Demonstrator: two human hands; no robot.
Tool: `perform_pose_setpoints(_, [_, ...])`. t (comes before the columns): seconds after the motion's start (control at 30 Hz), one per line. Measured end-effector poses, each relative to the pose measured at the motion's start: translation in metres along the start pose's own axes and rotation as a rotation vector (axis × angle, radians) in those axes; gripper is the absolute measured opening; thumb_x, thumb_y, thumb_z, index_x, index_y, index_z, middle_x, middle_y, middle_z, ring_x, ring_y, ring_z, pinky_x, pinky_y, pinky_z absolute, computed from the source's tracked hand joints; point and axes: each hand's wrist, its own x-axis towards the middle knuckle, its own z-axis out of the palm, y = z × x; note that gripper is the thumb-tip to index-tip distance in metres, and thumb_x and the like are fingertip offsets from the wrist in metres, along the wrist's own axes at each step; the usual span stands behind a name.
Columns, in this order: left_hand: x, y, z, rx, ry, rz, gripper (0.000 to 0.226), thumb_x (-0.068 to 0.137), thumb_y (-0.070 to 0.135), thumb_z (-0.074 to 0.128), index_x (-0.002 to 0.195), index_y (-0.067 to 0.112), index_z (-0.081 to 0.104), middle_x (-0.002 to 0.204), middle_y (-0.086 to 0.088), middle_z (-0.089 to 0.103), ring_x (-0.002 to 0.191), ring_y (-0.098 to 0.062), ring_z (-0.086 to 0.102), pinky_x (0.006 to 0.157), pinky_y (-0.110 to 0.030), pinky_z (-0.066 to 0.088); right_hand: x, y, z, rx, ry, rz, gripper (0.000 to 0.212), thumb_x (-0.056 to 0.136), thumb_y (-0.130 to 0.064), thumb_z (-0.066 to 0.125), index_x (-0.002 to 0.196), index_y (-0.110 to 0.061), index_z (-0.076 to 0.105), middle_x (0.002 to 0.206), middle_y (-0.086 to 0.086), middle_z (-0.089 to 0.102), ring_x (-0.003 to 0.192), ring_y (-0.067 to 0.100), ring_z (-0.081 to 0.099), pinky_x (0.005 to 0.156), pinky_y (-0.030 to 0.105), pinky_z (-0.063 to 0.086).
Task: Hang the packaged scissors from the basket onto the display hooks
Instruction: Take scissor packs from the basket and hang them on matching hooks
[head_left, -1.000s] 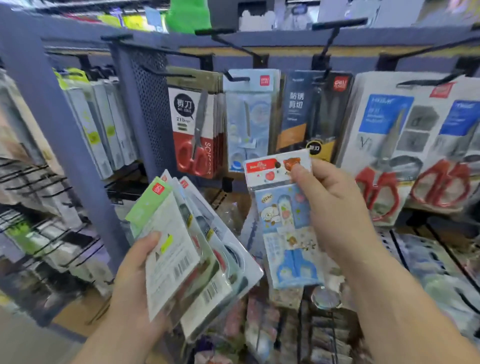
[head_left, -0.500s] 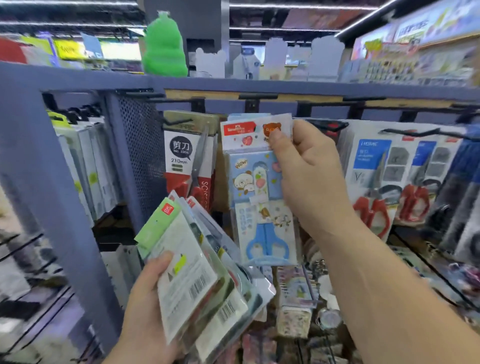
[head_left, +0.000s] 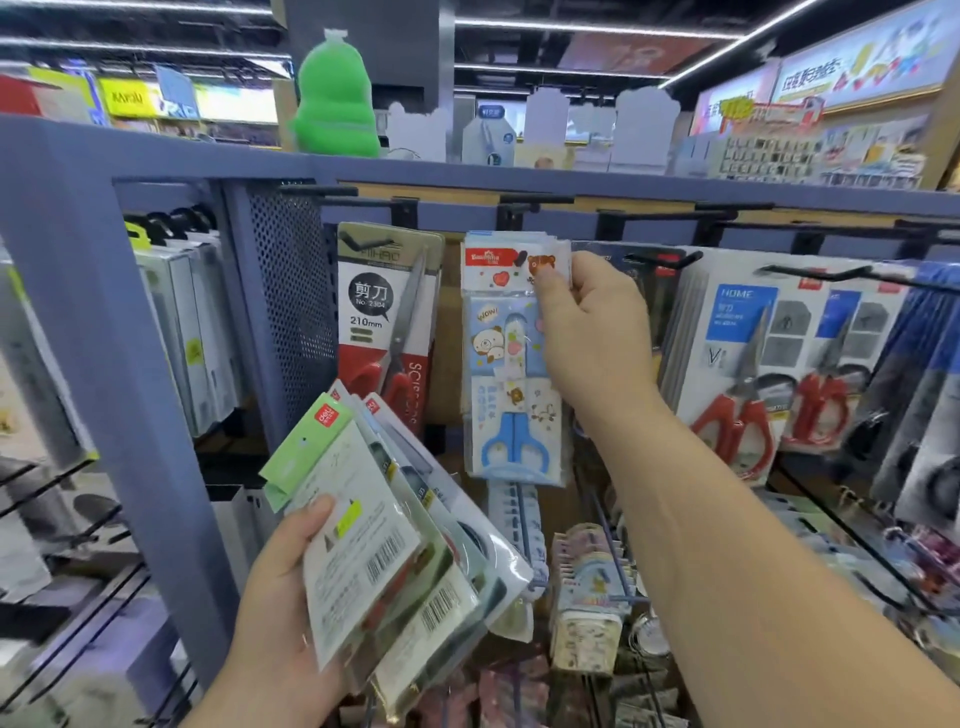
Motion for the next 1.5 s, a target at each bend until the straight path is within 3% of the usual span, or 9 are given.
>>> perform_pose_setpoints(0.13, [0.000, 0.002, 0.002, 0.016, 0.039, 0.023, 0.035, 0.068, 0.030, 0.075, 0.098, 0.018, 0.087, 0.099, -0.013, 0.081, 0.074, -0.032, 0.080, 0.060, -0.054, 0.065, 0.022, 0.011, 0.016, -0.141, 0.015, 0.063, 0.030, 0.109, -0.041, 0.048, 0.086, -0.023, 0.058, 0.090, -0.002, 0.071, 0.085, 0.018, 0.071, 0.077, 0.050, 0.061])
perform_pose_setpoints(0.33, [0.001, 0.004, 0.009, 0.000, 0.073, 0.077, 0.073, 0.071, 0.030, 0.074, 0.143, 0.023, 0.066, 0.095, -0.010, 0.080, 0.070, -0.029, 0.079, 0.055, -0.048, 0.064, 0.030, 0.016, 0.023, -0.214, -0.015, 0.157, 0.024, 0.107, -0.043, 0.052, 0.091, -0.025, 0.055, 0.090, -0.008, 0.063, 0.094, 0.017, 0.069, 0.074, 0.039, 0.060])
perform_pose_setpoints(0.5, [0.007, 0.002, 0.008, -0.017, 0.062, 0.022, 0.118, 0.022, 0.027, 0.107, 0.135, 0.023, 0.072, 0.119, -0.014, 0.077, 0.093, -0.036, 0.079, 0.072, -0.058, 0.064, -0.038, 0.012, -0.002, -0.002, 0.076, -0.068, 0.030, 0.097, -0.044, 0.067, 0.119, -0.030, 0.053, 0.115, -0.012, 0.058, 0.103, 0.006, 0.062, 0.087, 0.037, 0.058])
perform_pose_setpoints(0.6, [0.011, -0.007, 0.014, -0.018, 0.077, 0.039, 0.089, 0.054, 0.029, 0.098, 0.138, 0.021, 0.069, 0.128, -0.015, 0.074, 0.110, -0.038, 0.075, 0.093, -0.058, 0.058, -0.080, -0.004, -0.013, 0.091, -0.345, 0.033, 0.051, 0.079, -0.071, 0.067, 0.119, -0.039, 0.061, 0.116, -0.023, 0.058, 0.111, -0.006, 0.057, 0.092, 0.022, 0.048])
perform_pose_setpoints(0.7, [0.012, -0.019, 0.023, -0.003, 0.113, 0.082, 0.044, 0.080, 0.027, 0.068, 0.122, 0.019, 0.072, 0.114, -0.017, 0.079, 0.092, -0.037, 0.079, 0.081, -0.055, 0.062, -0.103, -0.004, -0.003, 0.037, -0.717, 0.120, 0.069, 0.066, -0.068, 0.085, 0.127, -0.048, 0.061, 0.123, -0.028, 0.059, 0.114, -0.011, 0.055, 0.093, 0.020, 0.047])
perform_pose_setpoints(0.77, [0.013, -0.023, 0.027, -0.014, 0.134, 0.081, 0.041, 0.079, 0.029, 0.066, 0.119, 0.019, 0.073, 0.110, -0.018, 0.080, 0.087, -0.036, 0.080, 0.071, -0.052, 0.065, -0.113, 0.004, 0.008, 0.017, -0.665, 0.130, 0.064, 0.072, -0.048, 0.091, 0.129, -0.043, 0.062, 0.121, -0.021, 0.065, 0.110, -0.004, 0.062, 0.090, 0.023, 0.053])
perform_pose_setpoints(0.93, [0.015, -0.026, 0.027, 0.045, 0.174, 0.099, 0.046, 0.078, 0.035, 0.073, 0.121, 0.019, 0.075, 0.113, -0.016, 0.079, 0.092, -0.034, 0.080, 0.090, -0.052, 0.056, -0.120, 0.014, 0.012, 0.284, -0.505, 0.325, 0.016, 0.089, -0.022, 0.082, 0.105, -0.024, 0.076, 0.095, -0.006, 0.079, 0.083, 0.011, 0.075, 0.067, 0.027, 0.058])
perform_pose_setpoints(1.3, [0.012, -0.030, 0.019, 0.160, 0.274, 0.119, 0.049, 0.077, 0.026, 0.074, 0.126, 0.023, 0.072, 0.117, -0.013, 0.079, 0.105, -0.034, 0.077, 0.100, -0.060, 0.055, -0.113, 0.016, 0.003, 0.579, -0.263, 0.439, 0.022, 0.100, -0.007, 0.065, 0.105, -0.026, 0.075, 0.100, -0.002, 0.080, 0.092, 0.018, 0.077, 0.074, 0.036, 0.061])
perform_pose_setpoints(1.5, [0.010, -0.028, 0.018, 0.205, 0.339, 0.162, 0.034, 0.095, 0.018, 0.069, 0.127, 0.026, 0.072, 0.116, -0.006, 0.080, 0.113, -0.031, 0.074, 0.106, -0.059, 0.052, -0.116, 0.029, -0.010, 0.130, -0.222, 0.016, 0.040, 0.104, -0.009, 0.059, 0.127, -0.039, 0.072, 0.111, -0.029, 0.073, 0.105, -0.005, 0.069, 0.084, 0.020, 0.057])
